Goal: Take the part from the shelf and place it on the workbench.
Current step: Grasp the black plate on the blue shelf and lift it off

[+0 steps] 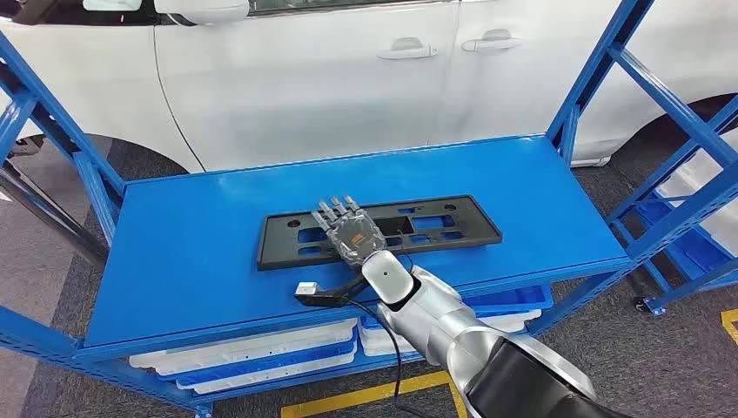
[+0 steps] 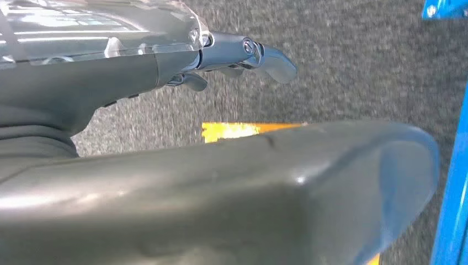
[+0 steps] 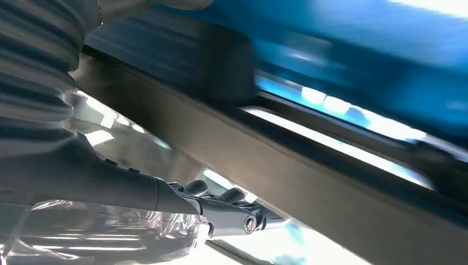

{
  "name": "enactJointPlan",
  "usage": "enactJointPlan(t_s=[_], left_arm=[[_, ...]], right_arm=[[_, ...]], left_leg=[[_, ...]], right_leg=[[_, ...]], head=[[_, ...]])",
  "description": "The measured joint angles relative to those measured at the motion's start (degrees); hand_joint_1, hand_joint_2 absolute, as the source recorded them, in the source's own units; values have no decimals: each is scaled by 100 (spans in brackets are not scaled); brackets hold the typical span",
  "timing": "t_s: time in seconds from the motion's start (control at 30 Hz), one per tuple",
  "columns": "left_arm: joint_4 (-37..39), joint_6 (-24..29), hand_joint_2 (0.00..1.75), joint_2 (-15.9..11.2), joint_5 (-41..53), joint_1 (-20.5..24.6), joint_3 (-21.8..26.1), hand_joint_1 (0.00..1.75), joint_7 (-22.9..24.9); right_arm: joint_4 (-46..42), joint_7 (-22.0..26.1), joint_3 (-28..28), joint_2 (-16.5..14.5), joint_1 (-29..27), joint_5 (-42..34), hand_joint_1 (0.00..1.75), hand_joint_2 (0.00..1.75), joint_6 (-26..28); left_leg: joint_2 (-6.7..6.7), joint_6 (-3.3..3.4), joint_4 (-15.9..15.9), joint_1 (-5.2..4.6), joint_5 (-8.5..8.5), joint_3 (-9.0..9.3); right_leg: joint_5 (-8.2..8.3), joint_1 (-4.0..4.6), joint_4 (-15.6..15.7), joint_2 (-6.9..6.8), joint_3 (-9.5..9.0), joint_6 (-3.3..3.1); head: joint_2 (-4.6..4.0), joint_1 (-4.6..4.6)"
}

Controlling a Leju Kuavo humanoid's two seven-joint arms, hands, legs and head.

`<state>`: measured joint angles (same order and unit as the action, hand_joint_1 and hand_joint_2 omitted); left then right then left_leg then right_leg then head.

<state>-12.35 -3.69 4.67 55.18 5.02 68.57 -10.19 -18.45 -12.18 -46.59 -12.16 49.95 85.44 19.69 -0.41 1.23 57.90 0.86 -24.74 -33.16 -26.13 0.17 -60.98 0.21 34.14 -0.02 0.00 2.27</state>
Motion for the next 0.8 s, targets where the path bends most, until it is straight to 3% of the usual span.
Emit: enactJointPlan(t_s=[0.07,0.1,0.2,0.23,0.27,0.37,0.4,0.43,0.47,0.53,0.6,0.7,0.77,0.8], left_arm=[[8,-2,0,8,0,1,0,0,-3],[11,-3,0,10,-1,2,0,0,-6],[15,-3,0,1,1,7,0,0,-11],[15,-3,0,-5,2,7,0,0,-13],[16,-3,0,-11,4,5,0,0,-14],[17,-6,0,-17,11,-4,0,0,-15],[17,-7,0,-21,13,-7,0,0,-15],[17,-7,0,-25,14,-6,0,0,-16],[17,-7,0,-32,14,-4,0,0,-19],[18,-7,0,-42,14,3,0,0,-24],[19,-7,0,-43,14,14,0,0,-30],[20,-7,0,-43,14,14,0,0,-37],[20,-4,0,-44,12,22,0,0,-45],[20,0,0,-45,8,29,0,0,-52]], right_arm=[[13,-88,48,37,30,-37,0,175,-51],[28,-174,103,82,57,-87,33,175,-99],[62,-322,298,239,116,-239,161,175,-193],[73,-335,359,295,135,-269,172,175,-216],[87,-339,417,350,150,-293,175,175,-245],[139,-333,574,494,158,-333,175,175,-312],[153,-326,617,524,151,-337,175,175,-322],[165,-317,651,547,146,-339,175,175,-325],[173,-307,681,563,145,-339,175,175,-323],[181,-296,731,582,154,-339,175,175,-319],[186,-293,779,602,166,-339,175,175,-319],[191,-291,823,635,172,-338,175,175,-319],[193,-286,834,652,173,-336,175,175,-319],[194,-274,838,658,169,-333,175,175,-320]], left_leg=[[1,-29,7,-16,-3,-4],[3,-55,6,-19,-2,-4],[7,-146,-9,-19,-2,2],[10,-169,74,-21,-68,-33],[13,-190,277,-21,-201,-122],[18,-241,1352,10,-730,-608],[19,-254,1562,19,-773,-704],[19,-265,1562,27,-703,-702],[21,-272,1330,36,-532,-590],[30,-274,553,51,-167,-218],[29,-216,106,47,-53,-20],[26,-86,60,32,-60,-21],[33,-16,34,38,-34,-17],[36,6,28,38,-26,-20]], right_leg=[[20,15,167,-10,-67,-29],[50,30,314,-12,-129,-55],[105,14,401,-5,-144,-79],[134,-7,443,-12,-163,-94],[162,-30,483,-20,-178,-108],[184,-37,503,-36,-161,-129],[184,-37,497,-36,-155,-128],[180,-42,486,-33,-152,-122],[170,-48,468,-28,-154,-108],[127,-44,401,-17,-143,-53],[98,-21,340,-5,-103,11],[87,-27,312,4,-76,96],[-97,-49,42,0,41,151],[-269,-56,-268,-3,186,173]], head=[[0,0],[0,0],[0,-1],[0,-1],[0,-1],[0,0],[0,0],[0,0],[0,0],[0,0],[-1,0],[0,0],[0,0],[0,0]])
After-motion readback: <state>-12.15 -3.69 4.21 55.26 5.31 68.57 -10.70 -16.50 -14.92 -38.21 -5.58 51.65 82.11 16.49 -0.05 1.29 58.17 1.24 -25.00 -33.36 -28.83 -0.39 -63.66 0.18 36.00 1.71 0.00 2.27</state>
